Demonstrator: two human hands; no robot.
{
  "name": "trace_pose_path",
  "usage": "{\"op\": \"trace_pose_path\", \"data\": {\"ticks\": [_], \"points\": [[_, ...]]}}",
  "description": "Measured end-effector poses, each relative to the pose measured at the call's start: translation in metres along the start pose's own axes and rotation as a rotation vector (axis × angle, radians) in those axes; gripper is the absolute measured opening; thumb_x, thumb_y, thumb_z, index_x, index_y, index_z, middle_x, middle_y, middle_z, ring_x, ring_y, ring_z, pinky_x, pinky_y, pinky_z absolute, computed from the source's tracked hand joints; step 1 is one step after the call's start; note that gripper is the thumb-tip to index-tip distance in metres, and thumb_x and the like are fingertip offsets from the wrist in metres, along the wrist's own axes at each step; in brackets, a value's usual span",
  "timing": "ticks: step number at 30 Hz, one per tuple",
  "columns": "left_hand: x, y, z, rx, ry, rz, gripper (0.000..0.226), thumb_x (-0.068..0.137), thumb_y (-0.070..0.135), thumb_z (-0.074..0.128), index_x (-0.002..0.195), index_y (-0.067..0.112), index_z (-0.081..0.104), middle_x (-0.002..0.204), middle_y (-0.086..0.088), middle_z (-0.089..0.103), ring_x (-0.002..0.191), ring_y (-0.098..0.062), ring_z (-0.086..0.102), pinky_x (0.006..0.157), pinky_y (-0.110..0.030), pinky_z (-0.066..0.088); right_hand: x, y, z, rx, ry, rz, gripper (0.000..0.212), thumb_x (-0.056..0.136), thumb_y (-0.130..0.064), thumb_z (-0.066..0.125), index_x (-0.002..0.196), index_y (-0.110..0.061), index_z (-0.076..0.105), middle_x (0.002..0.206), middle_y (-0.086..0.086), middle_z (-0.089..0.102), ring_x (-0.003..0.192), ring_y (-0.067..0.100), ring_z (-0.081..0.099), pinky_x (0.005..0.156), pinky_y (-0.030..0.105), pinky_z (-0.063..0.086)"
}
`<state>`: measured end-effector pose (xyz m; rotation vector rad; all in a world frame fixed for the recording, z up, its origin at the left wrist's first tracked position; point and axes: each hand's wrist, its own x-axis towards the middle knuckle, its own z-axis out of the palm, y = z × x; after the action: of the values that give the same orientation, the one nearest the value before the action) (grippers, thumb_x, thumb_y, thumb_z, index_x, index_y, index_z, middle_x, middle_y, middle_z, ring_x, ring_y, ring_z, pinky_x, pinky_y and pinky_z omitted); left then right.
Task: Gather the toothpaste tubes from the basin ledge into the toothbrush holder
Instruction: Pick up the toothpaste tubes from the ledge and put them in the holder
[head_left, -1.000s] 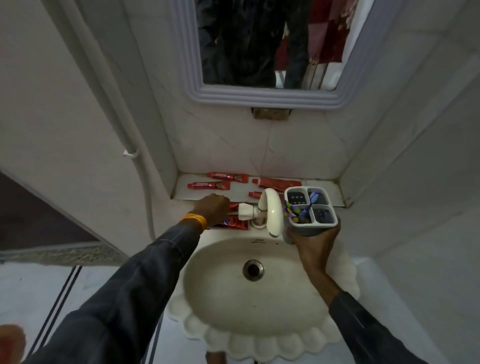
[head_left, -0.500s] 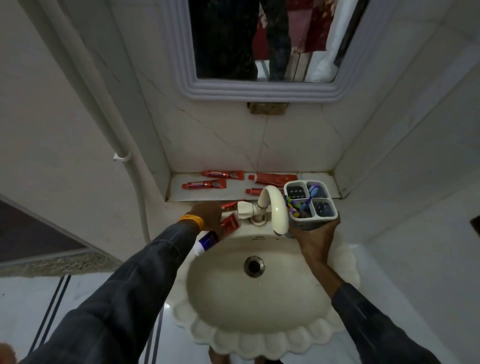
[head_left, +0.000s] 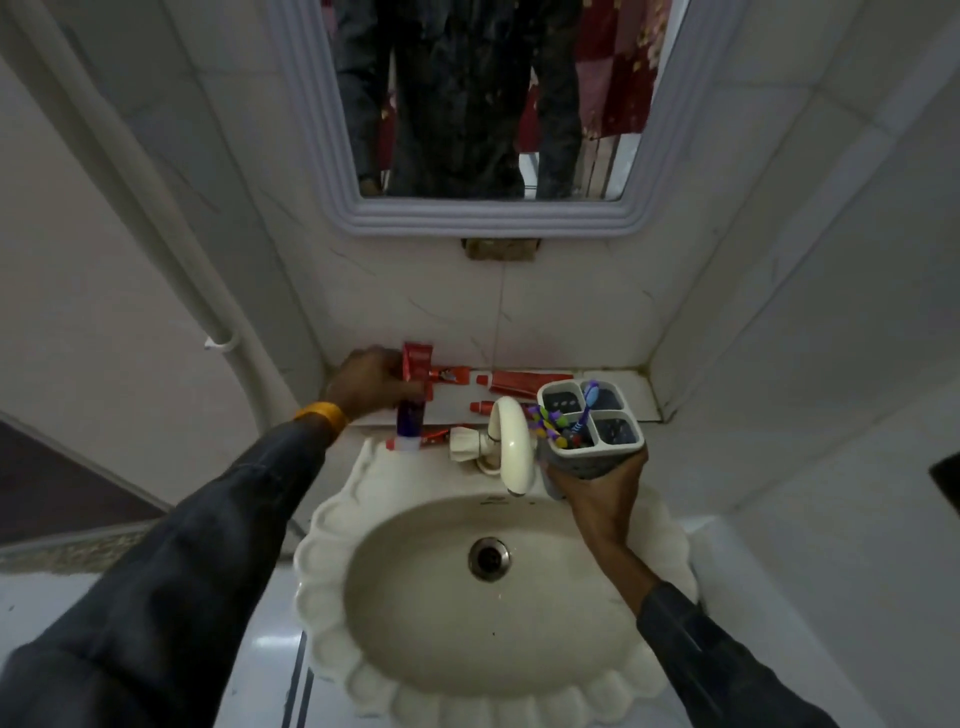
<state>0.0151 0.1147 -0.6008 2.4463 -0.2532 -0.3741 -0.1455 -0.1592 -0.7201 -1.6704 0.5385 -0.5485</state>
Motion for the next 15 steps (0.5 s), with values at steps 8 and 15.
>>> {"op": "trace_pose_path", "data": {"ticks": [8,15], "points": [[0.032,0.120,0.009,-0.335,0.066,0.322,0.042,0.079,0.015,0.076,0.116,0.009,0.057,0.105,-0.005,0.066,0.090,-0.013,0.066,0.078,-0.024,0.058,-0.002,0.007,-0.004,0.002,-0.014,0.006,0.116,0.050,-0.005,0.103,0.142,-0.023,0.035,0.141,0.002,0.057,0.119,-0.014,0.058,0.088,0.005,0.051],[0.055,0.160,0.077,-0.296,-0.055,0.436,0.042,0.075,0.026,0.079,0.112,0.011,0.064,0.101,-0.005,0.072,0.093,-0.018,0.069,0.088,-0.038,0.058,-0.001,0.013,-0.008,-0.002,0.012,0.035,0.118,0.048,-0.009,0.106,0.143,-0.022,0.038,0.142,0.001,0.061,0.124,0.005,0.064,0.096,0.032,0.061]]}}
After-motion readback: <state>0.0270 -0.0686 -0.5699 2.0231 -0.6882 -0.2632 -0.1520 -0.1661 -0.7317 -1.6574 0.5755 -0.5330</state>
